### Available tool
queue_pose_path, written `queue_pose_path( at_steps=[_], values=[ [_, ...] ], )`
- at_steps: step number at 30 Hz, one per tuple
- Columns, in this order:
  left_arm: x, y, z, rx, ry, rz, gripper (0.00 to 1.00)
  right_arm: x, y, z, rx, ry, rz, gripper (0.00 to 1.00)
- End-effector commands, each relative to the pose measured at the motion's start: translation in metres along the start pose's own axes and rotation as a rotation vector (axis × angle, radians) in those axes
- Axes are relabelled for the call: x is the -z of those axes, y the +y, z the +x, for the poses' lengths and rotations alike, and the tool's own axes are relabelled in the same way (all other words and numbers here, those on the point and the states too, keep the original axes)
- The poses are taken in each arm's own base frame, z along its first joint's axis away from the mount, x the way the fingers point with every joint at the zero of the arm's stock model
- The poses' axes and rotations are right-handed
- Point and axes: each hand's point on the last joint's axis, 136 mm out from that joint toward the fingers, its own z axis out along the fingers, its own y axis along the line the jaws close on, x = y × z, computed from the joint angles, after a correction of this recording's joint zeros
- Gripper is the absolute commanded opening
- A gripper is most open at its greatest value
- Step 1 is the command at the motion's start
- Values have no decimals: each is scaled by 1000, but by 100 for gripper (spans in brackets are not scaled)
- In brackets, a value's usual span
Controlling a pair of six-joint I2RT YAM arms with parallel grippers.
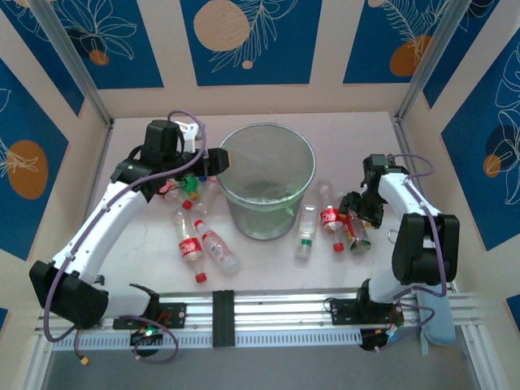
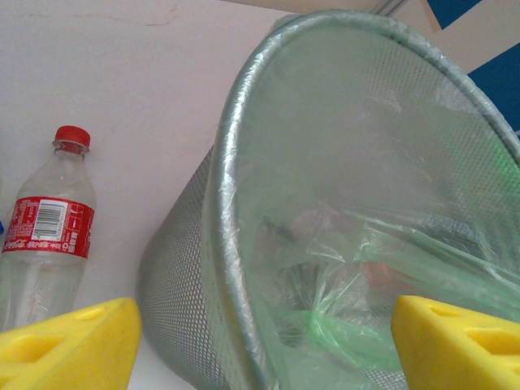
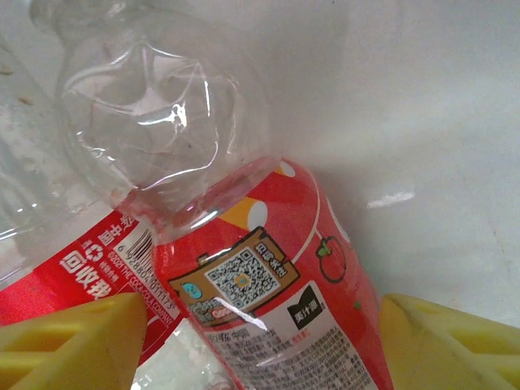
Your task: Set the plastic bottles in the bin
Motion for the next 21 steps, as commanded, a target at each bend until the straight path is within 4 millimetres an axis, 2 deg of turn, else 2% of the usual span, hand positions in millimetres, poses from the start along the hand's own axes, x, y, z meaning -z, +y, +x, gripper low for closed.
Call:
queue_pose_path(
  at_steps=[1,5,9,15,21],
  values=[
    [-8,-2,4,-6,21,13,78,-5,0,2,-39,19,-11,77],
    [-11,-3,0,-48,76,-6,77,-15,0,0,-54,34,-2,77],
    [-17,-1,4,-79,148,-19,75,-23,-3,-3,-51,37,24,76],
    [-24,-2,4,-131,184,-31,65,-33,-4,-3,-53,52,33,68],
    [-29,2,3,-161,182,-57,56,-29,-4,-6,-41,33,55,64]
  ],
)
